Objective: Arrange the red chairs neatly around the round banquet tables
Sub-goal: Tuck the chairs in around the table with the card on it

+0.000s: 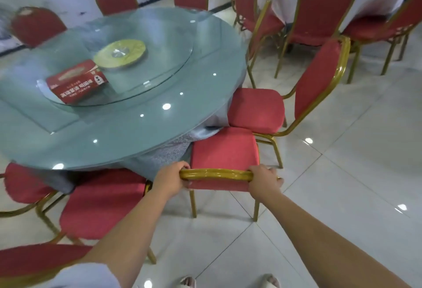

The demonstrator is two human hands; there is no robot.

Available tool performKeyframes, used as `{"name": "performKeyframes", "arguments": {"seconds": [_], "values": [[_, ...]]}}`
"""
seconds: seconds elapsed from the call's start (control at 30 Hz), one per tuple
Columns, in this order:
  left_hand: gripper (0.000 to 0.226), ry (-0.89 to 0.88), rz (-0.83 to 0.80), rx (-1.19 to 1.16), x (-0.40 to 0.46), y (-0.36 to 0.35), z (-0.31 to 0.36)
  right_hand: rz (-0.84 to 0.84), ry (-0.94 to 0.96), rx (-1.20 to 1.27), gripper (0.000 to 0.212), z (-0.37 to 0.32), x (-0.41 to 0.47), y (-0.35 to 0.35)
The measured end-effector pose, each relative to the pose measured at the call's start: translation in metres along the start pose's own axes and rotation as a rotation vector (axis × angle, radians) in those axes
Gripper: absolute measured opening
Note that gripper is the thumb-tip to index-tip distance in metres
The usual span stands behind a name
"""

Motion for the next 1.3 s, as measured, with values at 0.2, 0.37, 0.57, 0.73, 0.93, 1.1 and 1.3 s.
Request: {"name": "performKeyframes", "arguments": {"seconds": [0.2,0.37,0.57,0.73,0.93,1.1,1.3], "values": [[0.024,0.126,0.030,0.055,-0.006,-0.003,0.008,-0.009,0.030,-0.066,0.040,0.002,0.002,0.002],[0.024,0.139,0.041,0.181,-0.044,-0.012,0.018,0.010,0.115,-0.106,0.028,0.018,-0.002,-0.003],[0.041,0.109,-0.130,-0.128,-0.123,-0.045,-0.025,0.062,0.232,-0.180,0.034,0.045,-0.045,-0.015],[0.059,0.145,-0.104,-0.312,-0.166,-0.060,-0.064,0.081,0.303,-0.242,0.043,0.054,-0.065,-0.028],[0.042,0.093,-0.071,-0.297,-0.177,-0.068,-0.066,0.128,0.355,-0.243,0.032,0.040,-0.055,-0.017],[0.035,0.090,-0.027,-0.318,-0.176,-0.062,-0.068,0.113,0.367,-0.280,0.033,0.014,-0.037,-0.003],[0.030,0.213,0.089,-0.408,-0.152,-0.053,-0.065,0.095,0.412,-0.262,0.039,-0.007,0.003,0.014]]}}
Point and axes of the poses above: each hand's wrist, its own x-axis towards the middle knuckle, its own y-axis out of the back of the hand, z = x × y, the point moved 8 cm from there along x, towards the middle knuckle, and after that the axes turned 15 degrees about -x, right-handed, at the moved point
